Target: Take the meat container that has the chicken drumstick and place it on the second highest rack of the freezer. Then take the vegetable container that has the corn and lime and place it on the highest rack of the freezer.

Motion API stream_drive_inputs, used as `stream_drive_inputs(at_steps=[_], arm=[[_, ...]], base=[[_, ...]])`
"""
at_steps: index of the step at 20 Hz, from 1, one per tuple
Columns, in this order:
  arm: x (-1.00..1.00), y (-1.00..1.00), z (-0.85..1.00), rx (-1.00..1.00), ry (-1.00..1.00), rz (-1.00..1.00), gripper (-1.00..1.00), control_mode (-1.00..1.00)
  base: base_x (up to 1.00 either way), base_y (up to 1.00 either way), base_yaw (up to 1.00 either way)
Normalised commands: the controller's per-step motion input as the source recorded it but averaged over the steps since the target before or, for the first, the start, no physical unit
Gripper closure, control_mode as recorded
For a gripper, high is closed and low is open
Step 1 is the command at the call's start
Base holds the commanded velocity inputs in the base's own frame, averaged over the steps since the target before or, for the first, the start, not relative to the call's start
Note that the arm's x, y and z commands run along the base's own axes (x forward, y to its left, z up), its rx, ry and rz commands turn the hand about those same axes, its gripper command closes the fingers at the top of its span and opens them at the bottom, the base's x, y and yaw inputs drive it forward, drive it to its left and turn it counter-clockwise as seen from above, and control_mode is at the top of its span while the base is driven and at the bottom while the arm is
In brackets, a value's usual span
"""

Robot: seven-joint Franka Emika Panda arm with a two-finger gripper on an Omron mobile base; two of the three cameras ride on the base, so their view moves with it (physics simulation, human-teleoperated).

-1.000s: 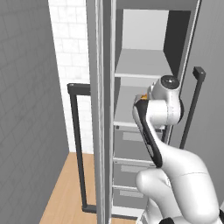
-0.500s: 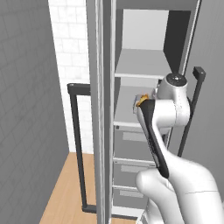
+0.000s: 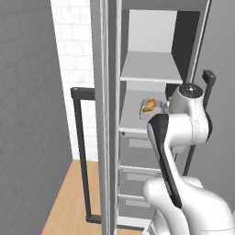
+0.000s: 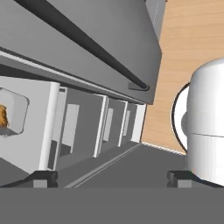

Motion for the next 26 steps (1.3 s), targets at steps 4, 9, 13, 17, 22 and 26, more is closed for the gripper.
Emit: stream_drive_inputs(at_steps=[4,9,13,17,22,26], arm=[[-0.27,0.0,0.0,0.0,0.0,0.0,-1.0,-1.0],[0.0,0.0,0.0,0.0,0.0,0.0,-1.0,1.0],[0.0,0.0,0.0,0.0,0.0,0.0,-1.0,1.0],[0.0,0.0,0.0,0.0,0.0,0.0,-1.0,1.0],[0.0,0.0,0.0,0.0,0.0,0.0,-1.0,1.0],[0.0,0.0,0.0,0.0,0.0,0.0,-1.0,1.0]], base=[[0.0,0.0,0.0],[-0.07,0.0,0.0],[-0.93,0.0,0.0],[-1.0,-0.01,0.0],[-0.45,-0.42,-0.26],[-0.07,-0.98,-0.25]])
